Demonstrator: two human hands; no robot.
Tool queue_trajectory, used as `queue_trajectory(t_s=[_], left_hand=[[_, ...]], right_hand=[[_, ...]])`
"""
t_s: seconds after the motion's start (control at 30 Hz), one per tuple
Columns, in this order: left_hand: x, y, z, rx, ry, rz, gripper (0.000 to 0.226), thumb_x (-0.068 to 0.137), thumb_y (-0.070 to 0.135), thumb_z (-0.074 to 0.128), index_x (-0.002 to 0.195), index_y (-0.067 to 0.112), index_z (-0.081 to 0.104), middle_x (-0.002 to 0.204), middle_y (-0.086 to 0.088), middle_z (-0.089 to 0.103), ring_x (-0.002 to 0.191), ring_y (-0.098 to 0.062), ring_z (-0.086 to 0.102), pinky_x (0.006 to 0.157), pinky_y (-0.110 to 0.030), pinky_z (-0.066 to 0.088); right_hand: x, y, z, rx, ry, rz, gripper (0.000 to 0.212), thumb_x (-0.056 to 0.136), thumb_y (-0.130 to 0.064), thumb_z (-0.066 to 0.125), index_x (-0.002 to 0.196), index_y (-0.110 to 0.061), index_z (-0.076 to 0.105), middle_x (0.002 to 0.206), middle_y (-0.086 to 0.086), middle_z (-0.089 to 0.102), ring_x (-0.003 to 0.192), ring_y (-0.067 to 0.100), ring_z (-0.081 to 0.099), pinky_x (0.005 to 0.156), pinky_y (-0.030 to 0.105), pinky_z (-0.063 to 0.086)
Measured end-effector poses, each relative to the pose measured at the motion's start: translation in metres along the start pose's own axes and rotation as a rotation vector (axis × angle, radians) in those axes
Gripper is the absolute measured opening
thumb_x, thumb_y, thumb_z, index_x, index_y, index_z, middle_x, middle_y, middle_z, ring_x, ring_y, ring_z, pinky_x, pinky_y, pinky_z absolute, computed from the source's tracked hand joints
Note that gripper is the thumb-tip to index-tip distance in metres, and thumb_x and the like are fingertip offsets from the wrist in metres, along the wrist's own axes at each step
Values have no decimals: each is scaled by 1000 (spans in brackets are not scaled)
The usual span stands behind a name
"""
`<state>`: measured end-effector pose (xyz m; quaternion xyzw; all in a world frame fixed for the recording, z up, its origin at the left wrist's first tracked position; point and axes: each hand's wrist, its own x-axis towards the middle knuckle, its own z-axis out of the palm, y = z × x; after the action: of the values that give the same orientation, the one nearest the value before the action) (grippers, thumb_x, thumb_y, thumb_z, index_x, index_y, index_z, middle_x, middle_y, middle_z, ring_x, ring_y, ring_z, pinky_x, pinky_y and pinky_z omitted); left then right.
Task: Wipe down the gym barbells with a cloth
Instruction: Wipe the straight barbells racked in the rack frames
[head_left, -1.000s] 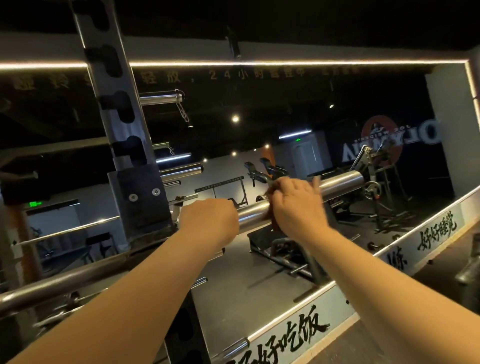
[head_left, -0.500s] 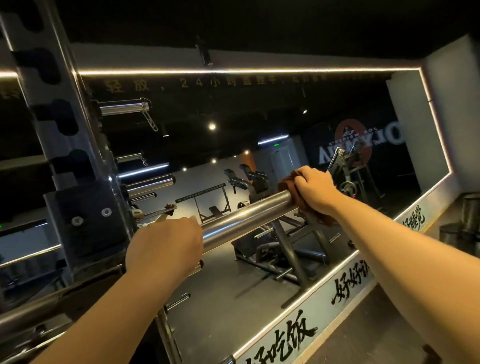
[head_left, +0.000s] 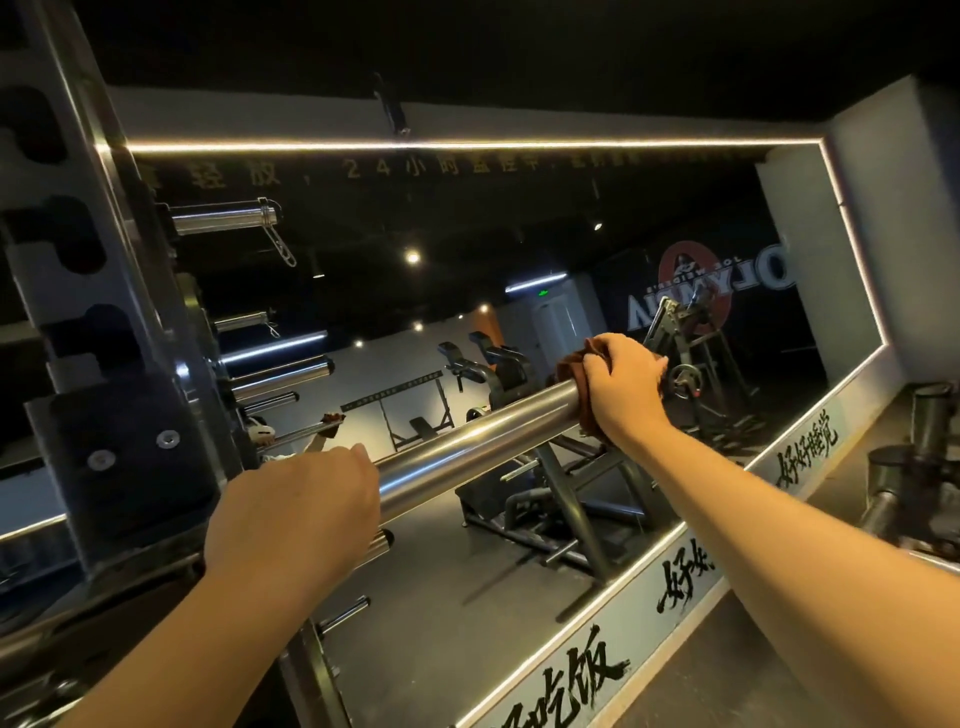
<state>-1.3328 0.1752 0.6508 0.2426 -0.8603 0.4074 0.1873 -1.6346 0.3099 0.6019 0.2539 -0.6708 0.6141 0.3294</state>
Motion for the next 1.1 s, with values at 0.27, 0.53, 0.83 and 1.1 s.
queue_trajectory(t_s=[0.27,0.53,0.83,1.1], left_hand=[[-3,3,1,8,-5,-67,21,108,27,41,128,20,44,83,5,41,55,-8,32,47,-23,20],[-11,-2,9,-116,101,-15,18,106,28,41,116,17,51,83,1,43,70,-14,42,67,-30,34],[-34,-22,8,-257,153,81,36,110,37,33,136,18,48,128,-2,58,118,-19,55,104,-36,42],[-64,-81,14,-378,15,19,23,107,36,42,122,22,53,99,2,64,87,-16,65,86,-38,57]], right_hand=[[-93,-58,25,29,-265,-372,31,106,-40,41,132,-28,51,133,-12,51,137,5,31,126,39,-4],[-83,-66,31,-7,-88,-77,33,104,-40,31,122,-23,53,123,1,56,133,27,42,125,57,7],[-143,-110,50,-106,-371,-595,41,107,-46,33,142,-27,45,140,-7,52,142,16,39,127,45,12],[-154,-176,73,-73,-318,-320,27,109,-34,36,123,-22,55,107,-9,54,105,18,50,104,37,35]])
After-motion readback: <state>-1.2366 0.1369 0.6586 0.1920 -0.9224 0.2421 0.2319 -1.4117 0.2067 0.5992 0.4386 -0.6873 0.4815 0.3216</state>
